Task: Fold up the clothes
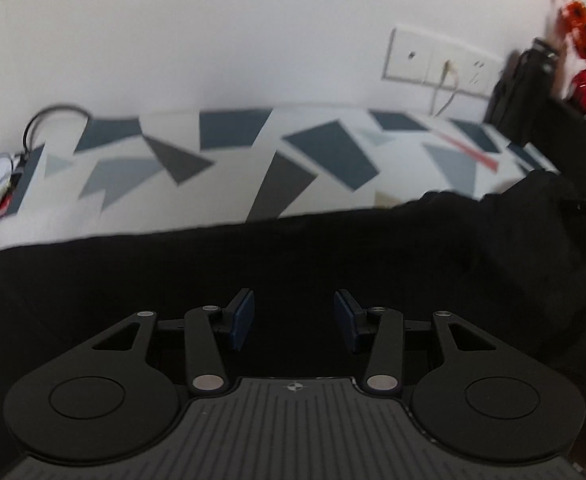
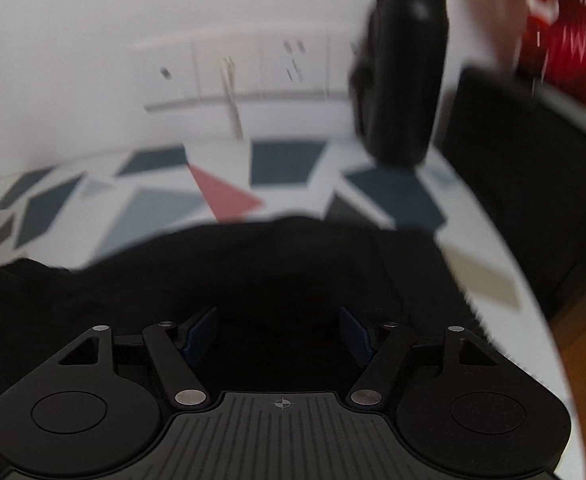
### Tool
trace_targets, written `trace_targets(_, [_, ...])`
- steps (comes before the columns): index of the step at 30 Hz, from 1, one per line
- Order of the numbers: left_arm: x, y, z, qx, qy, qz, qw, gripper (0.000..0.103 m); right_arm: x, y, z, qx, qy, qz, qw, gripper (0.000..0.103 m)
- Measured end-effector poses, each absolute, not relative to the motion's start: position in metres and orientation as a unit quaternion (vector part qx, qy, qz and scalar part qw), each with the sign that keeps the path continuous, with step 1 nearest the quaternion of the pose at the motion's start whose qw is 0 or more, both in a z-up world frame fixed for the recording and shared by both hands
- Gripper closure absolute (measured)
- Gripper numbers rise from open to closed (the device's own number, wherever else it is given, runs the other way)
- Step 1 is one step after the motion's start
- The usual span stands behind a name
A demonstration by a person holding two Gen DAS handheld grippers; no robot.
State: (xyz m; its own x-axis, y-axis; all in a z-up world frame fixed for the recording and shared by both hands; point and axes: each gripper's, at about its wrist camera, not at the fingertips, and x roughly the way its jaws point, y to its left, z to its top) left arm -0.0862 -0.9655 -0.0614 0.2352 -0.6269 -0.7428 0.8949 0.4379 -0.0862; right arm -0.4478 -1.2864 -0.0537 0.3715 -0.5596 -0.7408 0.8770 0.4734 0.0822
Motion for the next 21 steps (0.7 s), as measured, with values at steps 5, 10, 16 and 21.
trace_targets(5, [-0.07,-0.98,-0.076,0.196,0.387,-0.474,0.766,0.058,-0.455,-1.301,-0.062,0.25,0.333,-0.481,0.772,0.039])
trace_targets(10, [-0.06,-0.996,-0.083,0.21,0.381,-0.472,0.767,0.057,-0.476,-1.301,-0.06,0.275,0.315,-0.552,0.721,0.064])
trace_targets(16, [-0.047,-1.014,-0.086,0.204,0.371,-0.471,0.774,0.056,-0.482,-1.292,-0.057,0.275,0.305,-0.581,0.703,0.065])
trace_targets(21, [-0.046,-1.019,-0.078,0.209,0.383,-0.489,0.755,0.056,-0.455,-1.272,-0.034,0.224,0.302,-0.552,0.744,0.034])
